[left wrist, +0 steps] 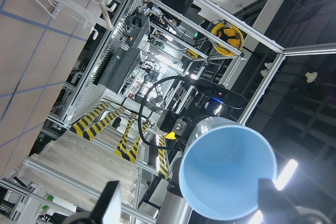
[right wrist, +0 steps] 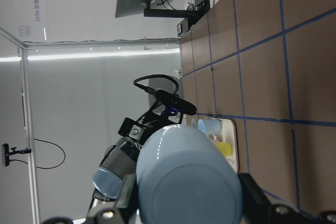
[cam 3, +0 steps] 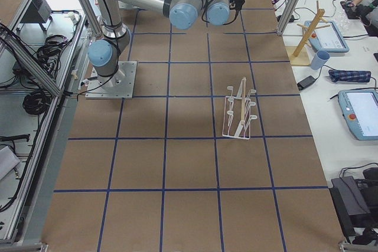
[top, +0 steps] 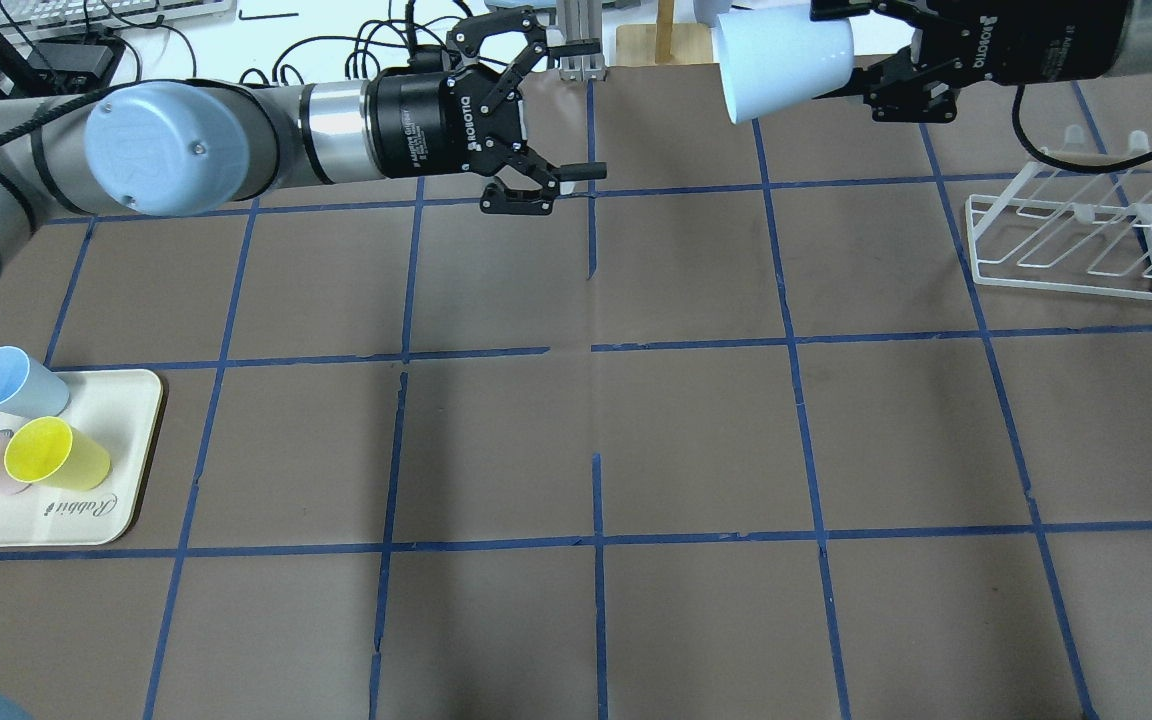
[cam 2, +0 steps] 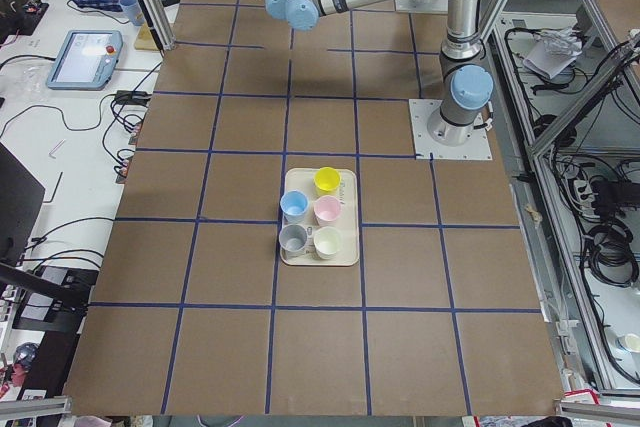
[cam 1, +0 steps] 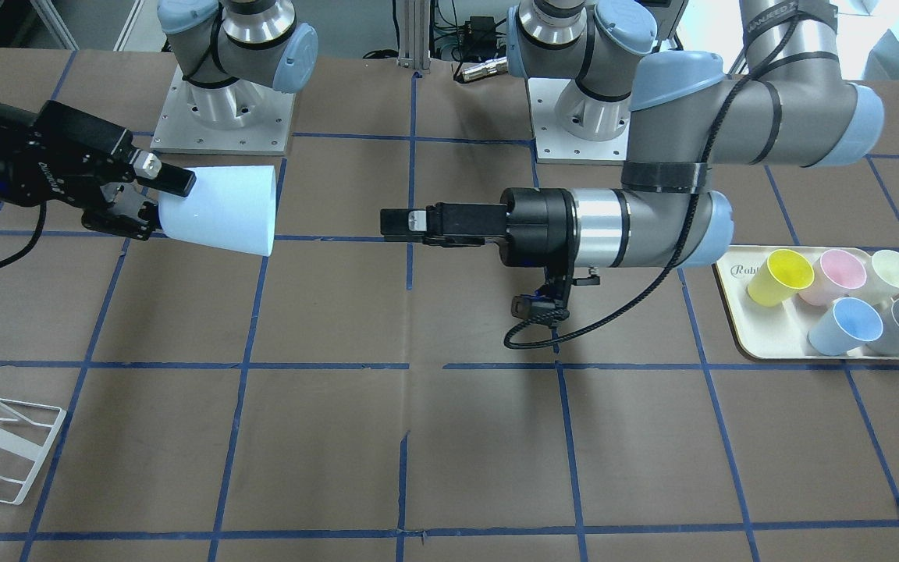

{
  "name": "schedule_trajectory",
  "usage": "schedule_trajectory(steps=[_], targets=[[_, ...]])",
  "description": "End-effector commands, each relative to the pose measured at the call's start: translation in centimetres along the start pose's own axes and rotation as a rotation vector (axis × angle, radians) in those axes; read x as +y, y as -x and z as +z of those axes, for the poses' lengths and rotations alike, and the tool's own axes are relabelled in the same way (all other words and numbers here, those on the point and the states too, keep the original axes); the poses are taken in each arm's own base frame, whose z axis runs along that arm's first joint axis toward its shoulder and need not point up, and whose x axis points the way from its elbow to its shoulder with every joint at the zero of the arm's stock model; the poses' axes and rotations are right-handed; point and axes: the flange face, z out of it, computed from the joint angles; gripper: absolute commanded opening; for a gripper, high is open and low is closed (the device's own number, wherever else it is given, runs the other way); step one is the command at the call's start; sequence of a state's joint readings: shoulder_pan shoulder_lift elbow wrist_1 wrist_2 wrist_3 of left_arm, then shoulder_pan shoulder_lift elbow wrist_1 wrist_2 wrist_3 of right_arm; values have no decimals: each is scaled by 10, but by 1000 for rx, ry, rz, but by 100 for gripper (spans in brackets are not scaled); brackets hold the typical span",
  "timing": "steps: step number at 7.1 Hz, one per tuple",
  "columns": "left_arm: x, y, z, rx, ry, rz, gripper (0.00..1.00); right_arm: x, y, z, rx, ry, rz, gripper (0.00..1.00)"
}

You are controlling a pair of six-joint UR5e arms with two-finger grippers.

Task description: Transfer IKEA cup to right arm and place on rack

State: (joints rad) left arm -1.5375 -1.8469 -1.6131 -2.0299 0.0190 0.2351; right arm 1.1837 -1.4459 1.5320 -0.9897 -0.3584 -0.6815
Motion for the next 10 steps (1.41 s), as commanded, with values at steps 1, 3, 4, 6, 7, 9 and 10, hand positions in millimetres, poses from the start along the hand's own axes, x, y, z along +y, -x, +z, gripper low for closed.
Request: schedule_trajectory(steps=[1, 3, 4, 6, 7, 9, 10], targets=[[-10, -3, -65, -150, -56, -14, 100, -11, -20, -40, 299, 27, -106, 20], [-23, 3, -100, -533, -142, 98, 100, -22, -30, -72, 736, 47, -222, 17], [-28, -2, -106, -671, -237, 119, 100, -25, -33, -86, 903, 54, -258, 15], [-17, -1, -122, -960, -317, 170, 100, -37, -43, -110, 1163, 28, -314, 12], [-8, -9, -134, -1098, -371, 198, 100, -53, -56, -119, 1261, 12, -340, 11], [16, -21, -150, -1324, -448, 225, 100, -71, -84, -124, 1324, 20, -334, 11], [38, -29, -139, -1389, -462, 264, 100, -78, -89, -124, 1334, 6, -347, 11]])
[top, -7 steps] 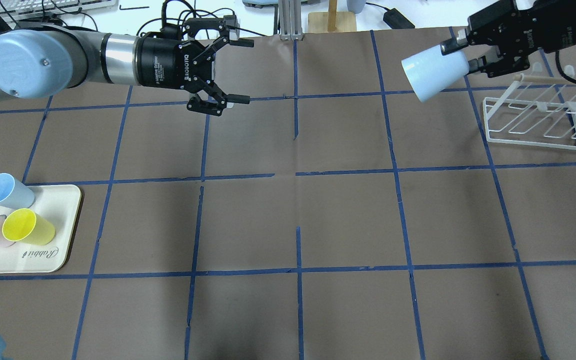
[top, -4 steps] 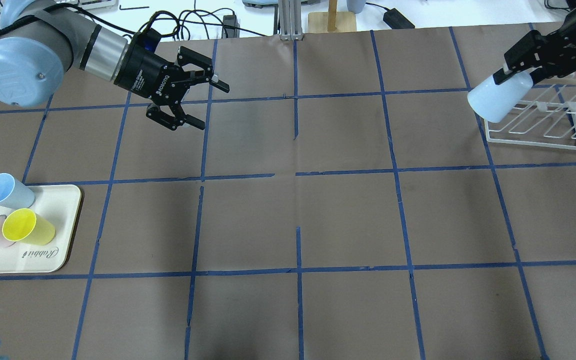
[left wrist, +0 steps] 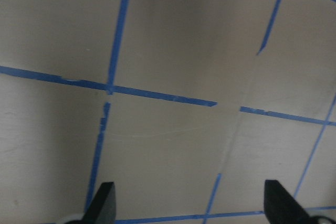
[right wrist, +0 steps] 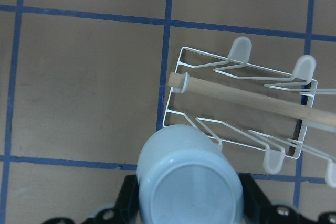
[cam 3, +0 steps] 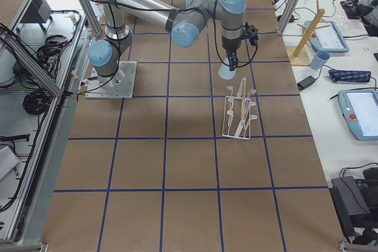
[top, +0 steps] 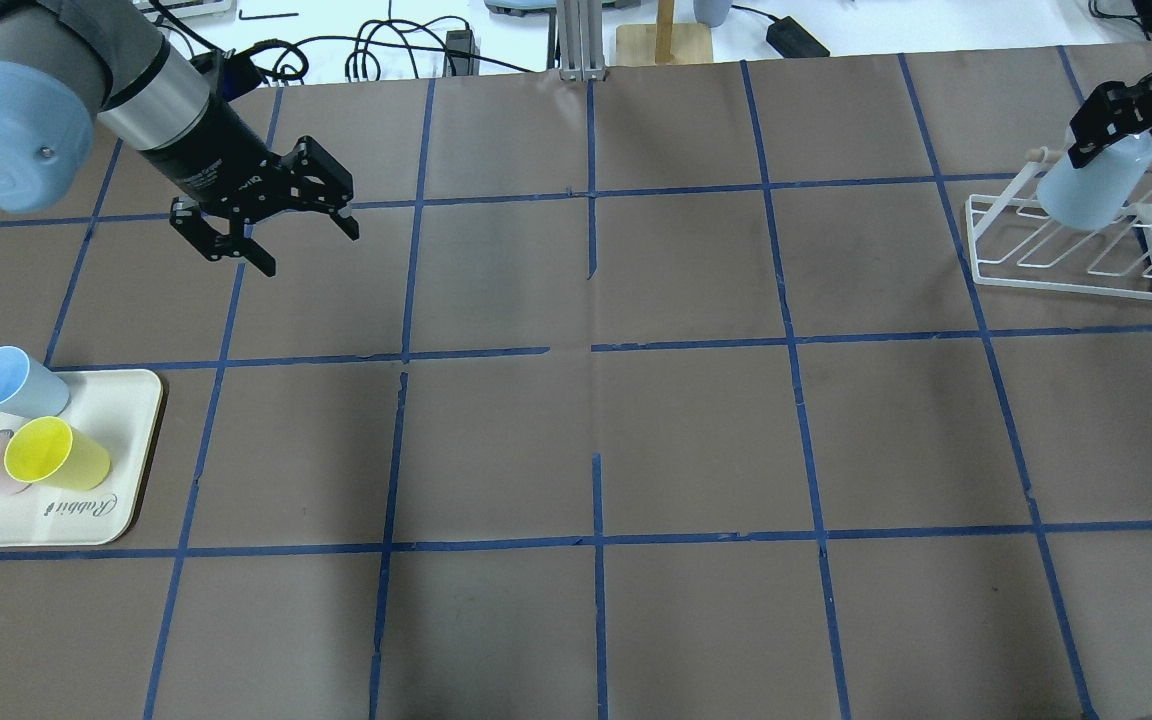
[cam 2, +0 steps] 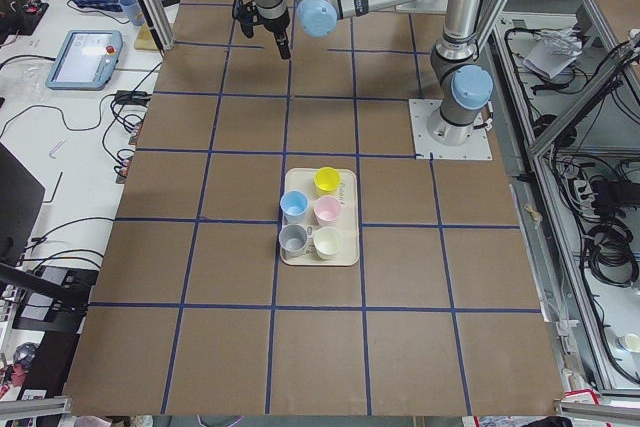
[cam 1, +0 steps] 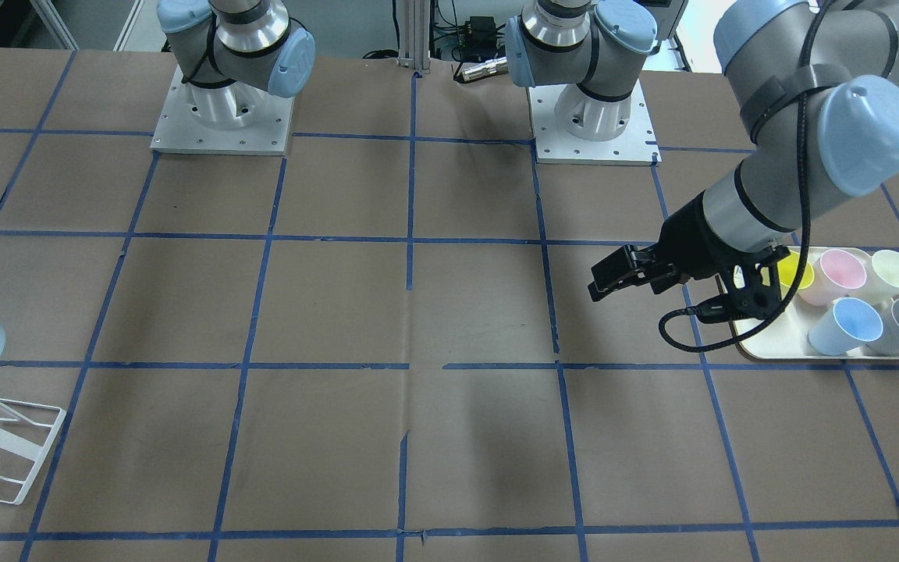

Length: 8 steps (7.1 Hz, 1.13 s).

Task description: Transfer IKEA cup to right arm and place on rack

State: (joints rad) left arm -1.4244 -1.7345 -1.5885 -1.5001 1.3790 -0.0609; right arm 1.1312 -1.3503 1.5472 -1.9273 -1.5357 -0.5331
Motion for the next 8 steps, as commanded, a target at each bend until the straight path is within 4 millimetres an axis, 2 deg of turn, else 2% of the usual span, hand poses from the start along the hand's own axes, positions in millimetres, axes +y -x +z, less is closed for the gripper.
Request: schedule_trajectory(steps=[1, 3, 4, 5, 6, 7, 8], targets=[[40, -14, -31, -188, -77, 68, 100, -11, -11, 25, 38, -10, -2, 11], [74, -30, -47, -205, -106, 110, 100, -14, -13, 45, 19, 16, 0, 11], [89, -31, -41, -211, -90, 121, 100, -13, -15, 58, 9, 36, 0, 12], [97, -30, -27, -219, -62, 132, 100, -16, -17, 63, 15, 27, -12, 17], [110, -30, -12, -222, -42, 141, 100, -19, -18, 72, 14, 25, -17, 42], [125, -27, -11, -222, -45, 141, 100, -22, -20, 82, 11, 21, -18, 86], [134, -26, -13, -218, -55, 144, 100, -22, -21, 83, 15, 22, -21, 100]])
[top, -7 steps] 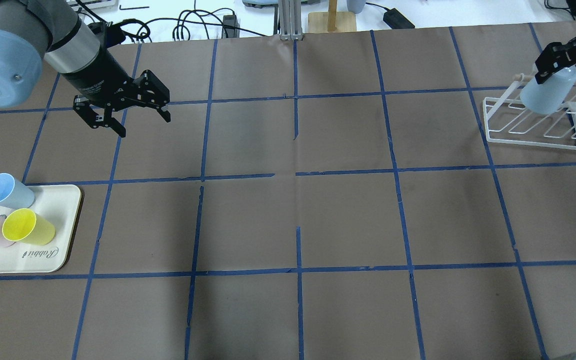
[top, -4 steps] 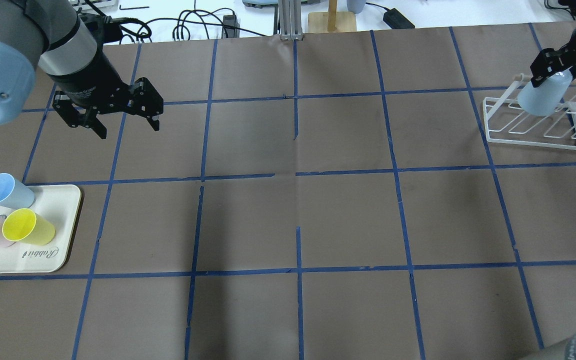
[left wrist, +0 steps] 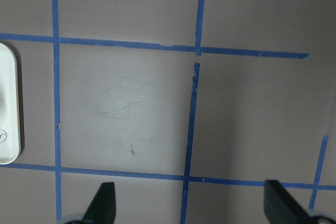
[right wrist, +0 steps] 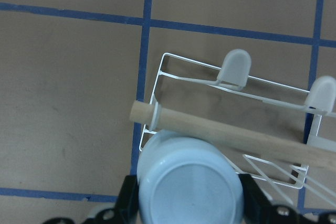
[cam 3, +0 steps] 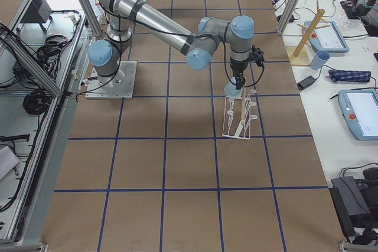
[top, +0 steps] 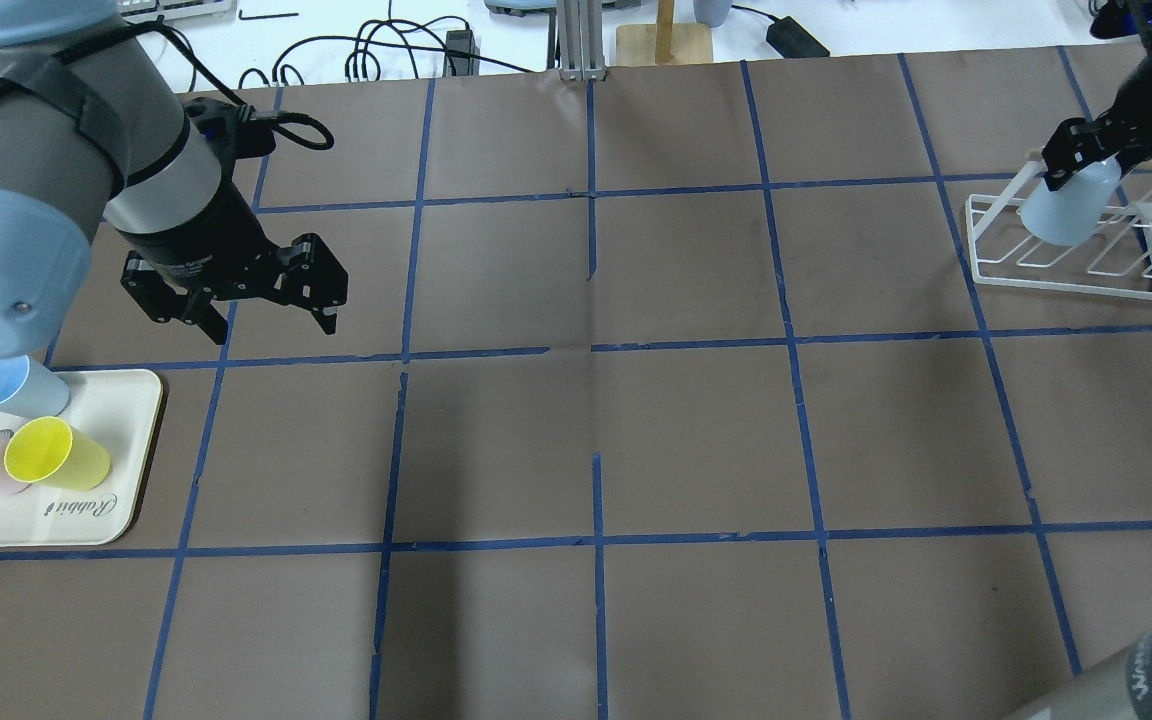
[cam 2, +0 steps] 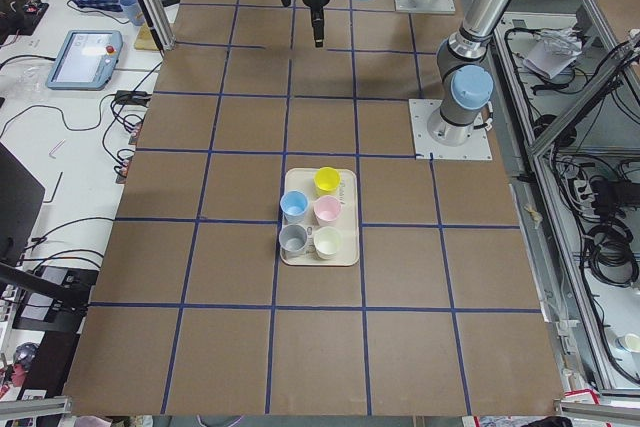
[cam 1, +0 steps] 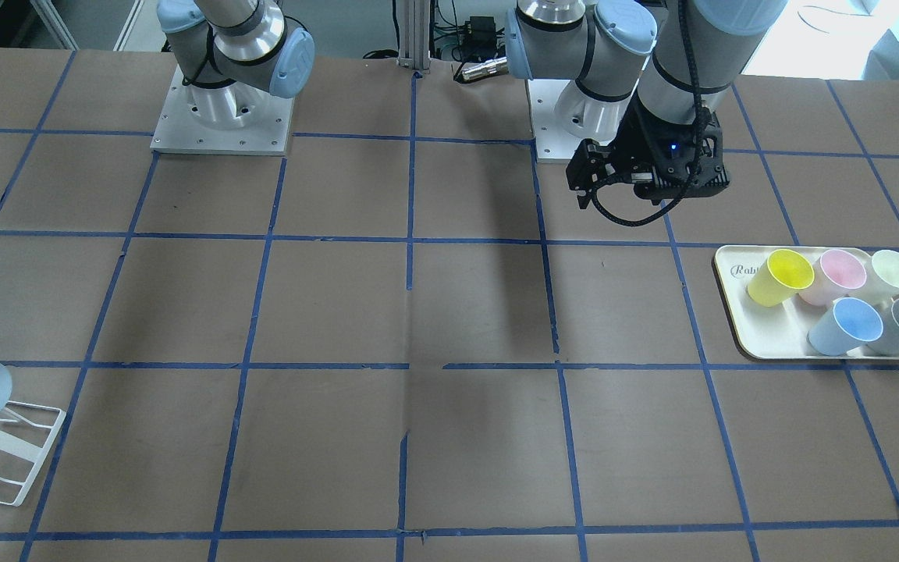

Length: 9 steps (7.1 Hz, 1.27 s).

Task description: Transfer IKEA cup to right arm and place on rack

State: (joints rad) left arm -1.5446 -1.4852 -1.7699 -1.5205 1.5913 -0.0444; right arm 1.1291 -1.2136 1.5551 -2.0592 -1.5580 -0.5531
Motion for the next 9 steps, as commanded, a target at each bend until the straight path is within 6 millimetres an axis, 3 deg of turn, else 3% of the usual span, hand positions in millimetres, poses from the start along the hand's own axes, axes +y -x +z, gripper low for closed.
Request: schedule_trajectory(steps=[1, 2, 4, 6, 7, 9], targets=[[18, -1, -1, 10, -12, 3, 100, -3, -3, -7, 11, -11, -2, 100], [17, 0, -4, 12, -24, 35, 100, -3, -1, -16, 17, -21, -4, 100], [8, 1, -15, 58, -45, 63, 100, 19, 19, -70, -4, 4, 3, 100], [-5, 14, -23, 56, -59, 39, 100, 61, 48, -139, -42, 57, 23, 100], [-20, 21, -32, 53, -72, 25, 100, 80, 62, -162, -58, 85, 30, 100], [-40, 23, -25, 38, -64, 23, 100, 107, 78, -179, -99, 180, 73, 100]])
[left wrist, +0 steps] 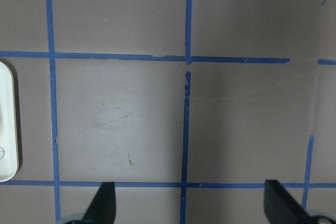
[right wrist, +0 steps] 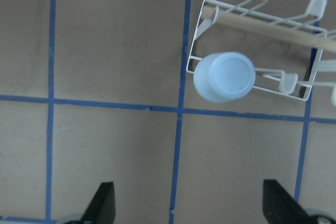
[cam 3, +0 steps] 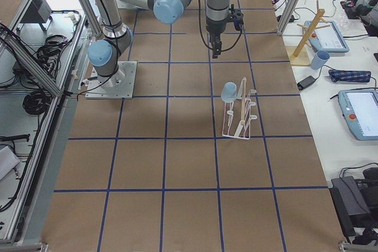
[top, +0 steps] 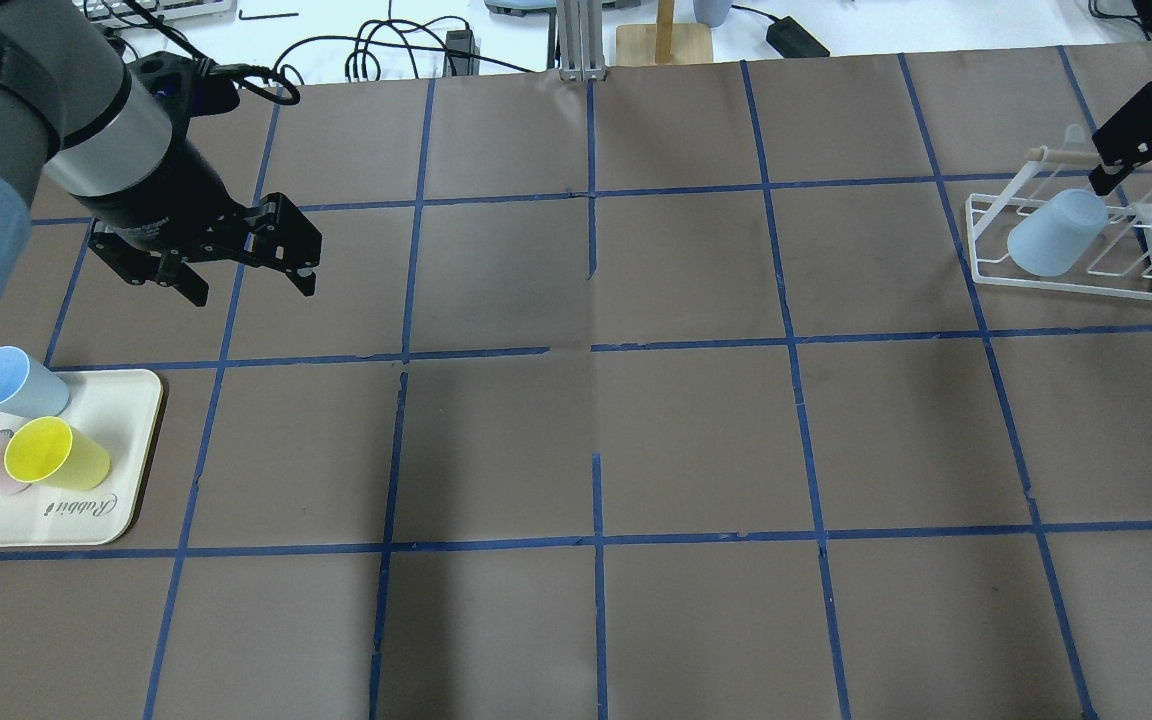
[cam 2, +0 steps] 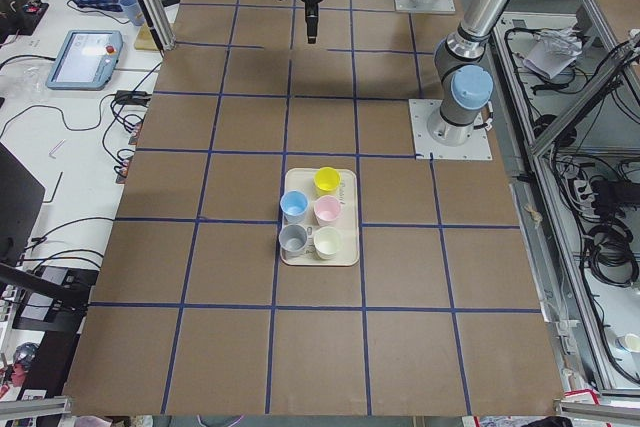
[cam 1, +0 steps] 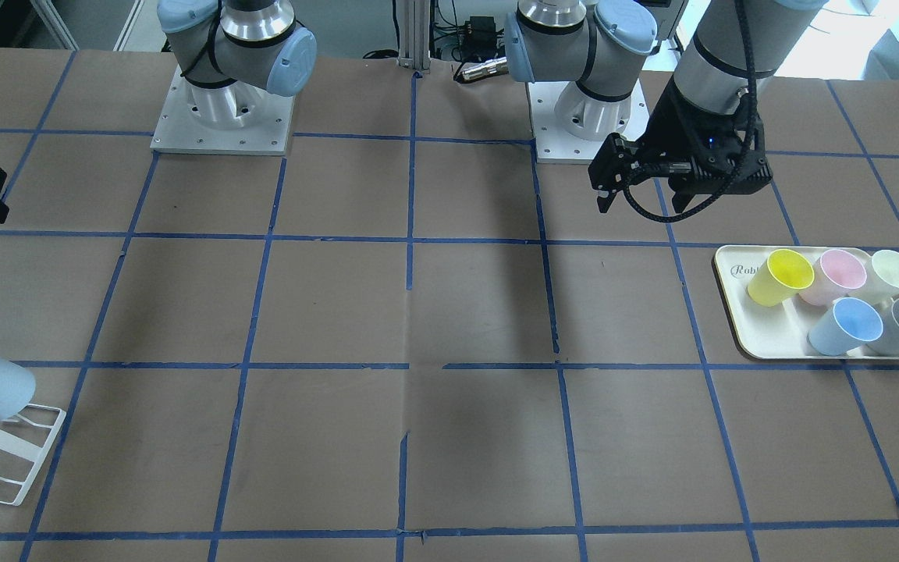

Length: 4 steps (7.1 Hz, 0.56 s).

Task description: Transfer IKEA cup to right arm and place on rack

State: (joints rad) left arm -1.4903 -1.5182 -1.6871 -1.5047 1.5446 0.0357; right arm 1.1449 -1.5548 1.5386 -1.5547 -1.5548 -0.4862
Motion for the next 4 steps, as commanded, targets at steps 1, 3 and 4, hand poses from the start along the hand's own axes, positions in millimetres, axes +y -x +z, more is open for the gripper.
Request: schedule_trajectory(steps=[1, 3, 4], targets=[[-13, 5, 4, -67, 2, 3, 100, 19, 17, -10, -20, 55, 23, 100], [-15, 6, 6, -68, 3, 3, 100, 3, 88, -17, -13, 42, 13, 100], [-15, 5, 6, -62, 1, 2, 100, -3, 132, -23, -16, 30, 16, 100]])
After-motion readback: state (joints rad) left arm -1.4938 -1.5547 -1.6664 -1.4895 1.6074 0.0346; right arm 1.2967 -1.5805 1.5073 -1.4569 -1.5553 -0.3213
